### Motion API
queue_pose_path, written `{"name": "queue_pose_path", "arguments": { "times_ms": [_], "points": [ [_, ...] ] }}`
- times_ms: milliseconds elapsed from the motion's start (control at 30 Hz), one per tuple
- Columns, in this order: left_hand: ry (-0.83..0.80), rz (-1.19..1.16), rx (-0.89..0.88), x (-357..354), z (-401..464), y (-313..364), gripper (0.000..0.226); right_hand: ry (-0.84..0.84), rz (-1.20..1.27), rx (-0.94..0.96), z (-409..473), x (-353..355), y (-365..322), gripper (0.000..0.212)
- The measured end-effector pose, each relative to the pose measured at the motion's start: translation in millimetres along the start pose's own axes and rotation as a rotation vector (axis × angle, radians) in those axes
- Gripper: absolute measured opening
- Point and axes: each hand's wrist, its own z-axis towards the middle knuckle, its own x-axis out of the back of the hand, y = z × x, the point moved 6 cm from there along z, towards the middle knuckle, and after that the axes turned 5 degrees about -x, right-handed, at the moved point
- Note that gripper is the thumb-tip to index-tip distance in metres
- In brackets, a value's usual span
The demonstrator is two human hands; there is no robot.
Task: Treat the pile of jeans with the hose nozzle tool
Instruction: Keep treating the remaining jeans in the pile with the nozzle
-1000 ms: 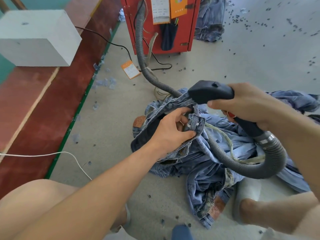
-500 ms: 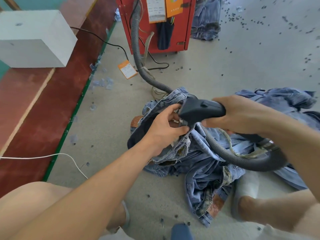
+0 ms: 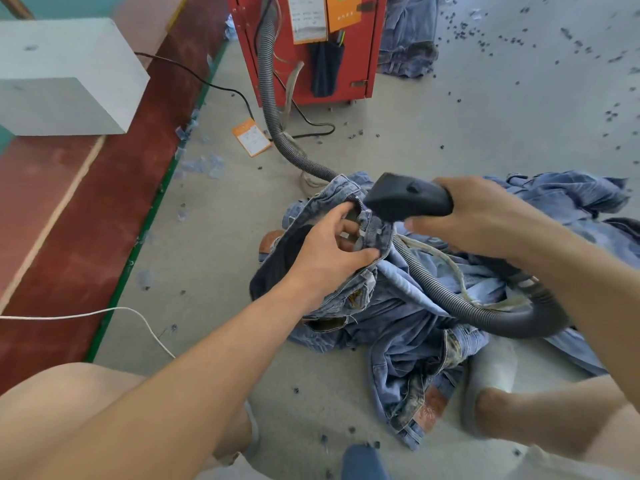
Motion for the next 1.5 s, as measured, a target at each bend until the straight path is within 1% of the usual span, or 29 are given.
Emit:
{"name": "queue_pose_path", "arguments": {
  "times_ms": [67,100,167,200,233,267,300,367,433,533,567,600,633,667,700,733,800,900,1033,1133,1233,1300,1367,1500],
  "points": [
    [0.000,-0.018,-0.001,-1,0,0,0.085,0.103,0.094,-0.038,3,13,6,0.019],
    [-0.011,-0.057,0.013,-3,-1,0,0.084,0.123,0.148,-0.051,3,18,9,0.021],
    [-0.028,-0.208,0.141,-7,0,-3,0.080,0.119,0.223,-0.072,2,24,16,0.021],
    [-0.036,-0.317,0.234,-9,0,-5,0.065,0.111,0.240,-0.083,1,25,19,0.021],
    [-0.044,-0.416,0.312,-9,0,-6,0.044,0.104,0.244,-0.092,0,25,21,0.021],
    [-0.050,-0.490,0.377,-9,0,-5,0.029,0.100,0.242,-0.097,0,24,21,0.021],
    [-0.050,-0.534,0.431,-9,-1,-6,0.027,0.097,0.241,-0.100,-1,23,22,0.022],
    [-0.036,-0.572,0.468,-8,-3,-6,0.031,0.095,0.244,-0.102,-2,20,22,0.022],
    [-0.081,-0.572,0.460,-10,-2,-4,0.038,0.096,0.211,-0.091,-4,20,20,0.023],
    [-0.284,-0.598,0.477,-13,-3,3,0.060,0.069,0.146,-0.062,-6,19,16,0.022],
    [-0.328,-0.604,0.482,-12,-5,5,0.062,0.053,0.125,-0.048,-6,18,15,0.021],
    [-0.325,-0.594,0.481,-10,-5,5,0.055,0.037,0.099,-0.029,-7,17,13,0.021],
    [-0.303,-0.561,0.475,-7,-5,4,0.042,0.025,0.071,-0.008,-7,17,12,0.020],
    [-0.263,-0.513,0.466,-4,-4,3,0.029,0.014,0.046,0.010,-7,16,11,0.020],
    [-0.206,-0.464,0.466,-1,-4,1,0.020,0.004,0.026,0.025,-8,16,11,0.019],
    [-0.145,-0.430,0.472,3,-3,-3,0.017,-0.005,0.008,0.034,-8,15,11,0.020],
    [-0.072,-0.450,0.478,7,-2,-5,0.019,-0.018,-0.041,0.051,-9,14,12,0.023],
    [-0.044,-0.529,0.465,10,-2,1,0.026,-0.023,-0.107,0.100,-10,11,12,0.025],
    [-0.073,-0.600,0.466,11,-4,10,0.048,-0.033,-0.146,0.178,-15,7,11,0.027],
    [-0.027,-0.623,0.436,16,-2,16,0.049,-0.047,-0.191,0.218,-22,5,7,0.028],
    [-0.051,-0.619,0.415,13,-2,19,0.047,-0.068,-0.275,0.241,-27,-3,-1,0.025],
    [-0.088,-0.597,0.410,7,-4,20,0.047,-0.031,-0.324,0.263,-28,-12,-9,0.021],
    [-0.089,-0.603,0.423,6,-4,19,0.049,0.022,-0.334,0.278,-28,-17,-16,0.021],
    [-0.104,-0.643,0.433,11,0,21,0.051,0.114,-0.219,0.250,-23,-10,-17,0.022]
  ]
}}
